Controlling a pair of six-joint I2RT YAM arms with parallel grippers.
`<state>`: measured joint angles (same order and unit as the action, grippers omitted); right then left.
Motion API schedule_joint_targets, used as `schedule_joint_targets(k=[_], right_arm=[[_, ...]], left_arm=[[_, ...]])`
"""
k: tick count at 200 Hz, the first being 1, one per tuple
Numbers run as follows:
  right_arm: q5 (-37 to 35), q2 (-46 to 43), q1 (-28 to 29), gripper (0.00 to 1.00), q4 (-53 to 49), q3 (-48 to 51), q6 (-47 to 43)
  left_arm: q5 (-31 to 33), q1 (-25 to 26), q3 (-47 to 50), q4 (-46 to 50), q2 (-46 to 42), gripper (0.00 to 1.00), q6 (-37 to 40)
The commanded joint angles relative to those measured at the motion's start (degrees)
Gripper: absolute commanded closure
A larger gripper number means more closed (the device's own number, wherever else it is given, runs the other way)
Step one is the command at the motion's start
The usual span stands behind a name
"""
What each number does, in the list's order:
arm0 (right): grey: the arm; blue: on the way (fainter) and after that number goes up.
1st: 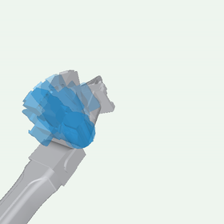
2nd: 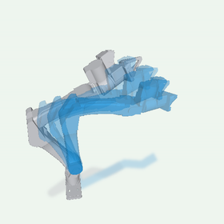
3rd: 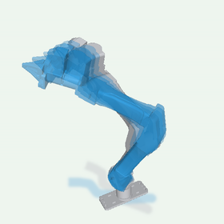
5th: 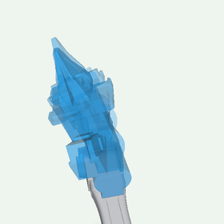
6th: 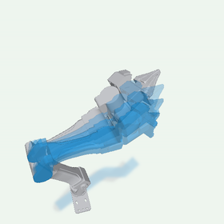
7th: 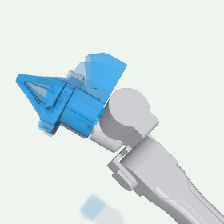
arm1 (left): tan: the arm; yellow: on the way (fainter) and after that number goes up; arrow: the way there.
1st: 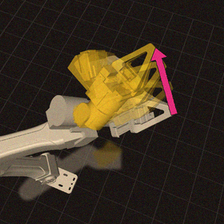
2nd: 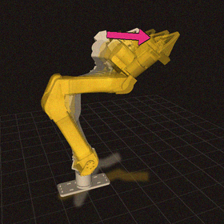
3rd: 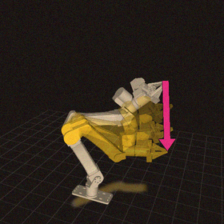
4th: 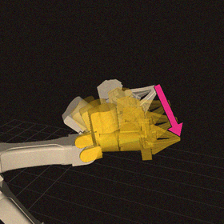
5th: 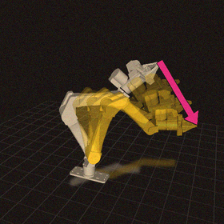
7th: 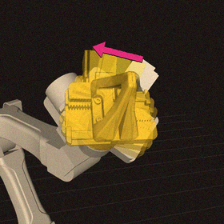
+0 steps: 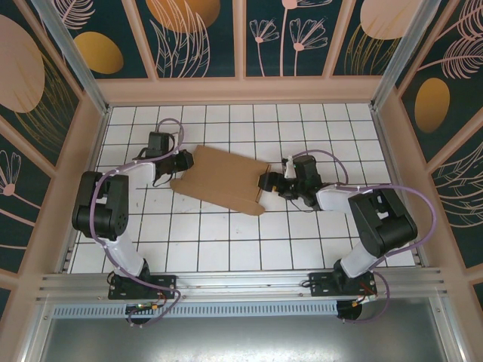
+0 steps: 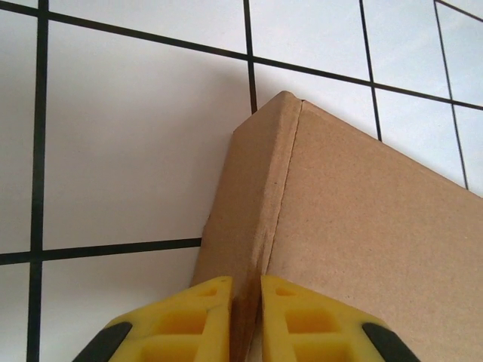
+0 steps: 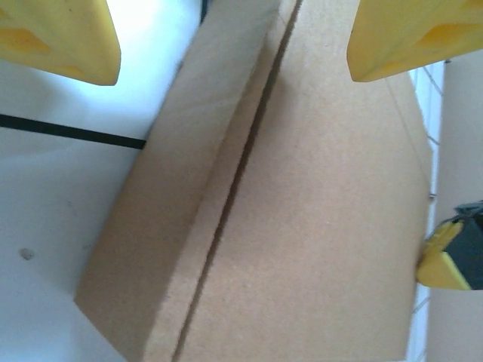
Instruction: Fold the paper box
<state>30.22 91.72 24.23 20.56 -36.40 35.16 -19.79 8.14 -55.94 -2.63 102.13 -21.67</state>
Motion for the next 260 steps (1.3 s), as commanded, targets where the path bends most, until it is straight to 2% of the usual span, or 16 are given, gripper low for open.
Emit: schedule_joint_targets(k=[1, 26, 46, 112, 160, 186, 217, 234, 260], right_arm=[[5.17, 1.97, -0.41, 0.18, 5.34, 0.47, 2.66], [6.19, 3.05, -0.80, 0.11, 7.27, 0.85, 3.96], [6.40, 4.00, -1.01, 0.06, 7.80, 0.51, 4.39], [7.62, 8.74, -1.00, 0.06, 6.94, -2.92, 5.13], [16.39, 13.10, 0.08, 0.07, 16.19, -4.77, 10.34], [19.01, 15.07, 1.15, 0.14, 21.78, -6.08, 13.82], [18.27, 14.99, 0.74, 0.36, 24.06, -6.32, 16.09], [17.43, 13.55, 0.51, 0.41, 25.16, -5.04, 17.12], [13.86, 10.22, 0.71, 0.44, 28.55, -1.08, 19.12]], left_arm=[[-0.94, -0.99, 2.29, 7.29, 4.47, 0.87, 0.61], [-3.93, -2.73, 3.19, 5.59, 5.26, 0.89, -0.82], [-4.02, -3.80, 3.16, 5.68, 5.78, 0.92, -0.83], [-5.21, -5.61, 2.04, 6.22, 9.09, 0.94, 0.10], [-6.38, -5.70, 1.96, 5.82, 9.92, 0.96, 0.06], [-7.20, -5.69, 2.17, 5.23, 9.33, 0.97, -0.40], [-6.40, -5.67, 2.76, 4.70, 6.39, 0.92, -1.55], [-2.81, -5.68, 3.77, 4.07, 2.01, 0.89, -3.58], [6.55, -5.68, 5.38, 4.18, -8.74, 0.75, -10.22]])
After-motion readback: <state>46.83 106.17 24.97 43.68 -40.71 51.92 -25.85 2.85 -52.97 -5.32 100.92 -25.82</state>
